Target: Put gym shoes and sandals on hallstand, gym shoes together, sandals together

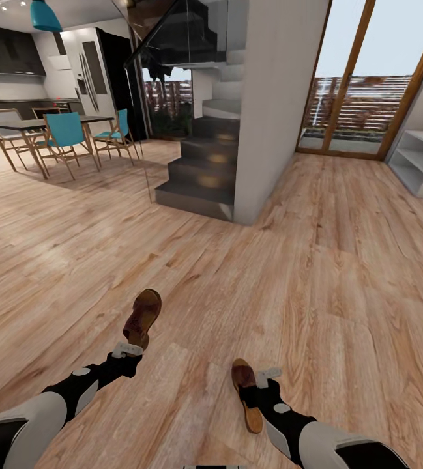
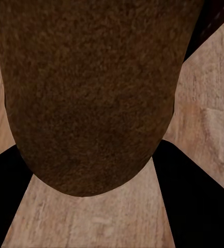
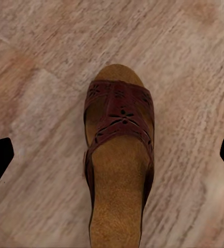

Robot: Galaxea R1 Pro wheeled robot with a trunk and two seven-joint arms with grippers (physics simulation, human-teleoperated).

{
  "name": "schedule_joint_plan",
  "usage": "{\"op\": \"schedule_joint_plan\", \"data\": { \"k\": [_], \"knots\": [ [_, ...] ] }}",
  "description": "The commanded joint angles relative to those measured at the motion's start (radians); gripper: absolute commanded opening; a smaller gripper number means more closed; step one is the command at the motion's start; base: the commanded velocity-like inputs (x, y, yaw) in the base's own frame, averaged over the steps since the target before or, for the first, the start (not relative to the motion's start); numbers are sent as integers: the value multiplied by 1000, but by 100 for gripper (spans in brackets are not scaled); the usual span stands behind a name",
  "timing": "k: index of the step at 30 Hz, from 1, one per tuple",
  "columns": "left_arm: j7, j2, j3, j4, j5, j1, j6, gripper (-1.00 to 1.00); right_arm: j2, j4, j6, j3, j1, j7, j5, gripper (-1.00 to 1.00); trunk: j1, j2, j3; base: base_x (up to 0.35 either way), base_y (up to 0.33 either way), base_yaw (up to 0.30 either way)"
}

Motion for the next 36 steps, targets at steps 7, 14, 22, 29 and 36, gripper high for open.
{"op": "schedule_joint_plan", "data": {
  "k": [7,14,22,29,36],
  "knots": [
    [-2,-1,1,0,1,0,0,-100,0,0,-2,0,6,15,0,100,0,0,0,120,104,0],
    [-2,-1,1,0,1,0,0,-100,-1,0,-2,-1,6,17,-3,100,0,0,0,17,15,0],
    [-2,-1,1,0,1,0,0,-100,-2,-1,-4,-3,9,17,-6,100,0,0,-5,2,2,0],
    [-2,-2,1,0,1,0,0,-100,-4,-1,-6,-4,13,16,-9,100,0,0,-16,0,0,0],
    [-2,-2,1,0,1,0,0,-100,-6,-1,-7,-5,25,16,-9,100,0,0,-27,0,0,0]
  ]
}}
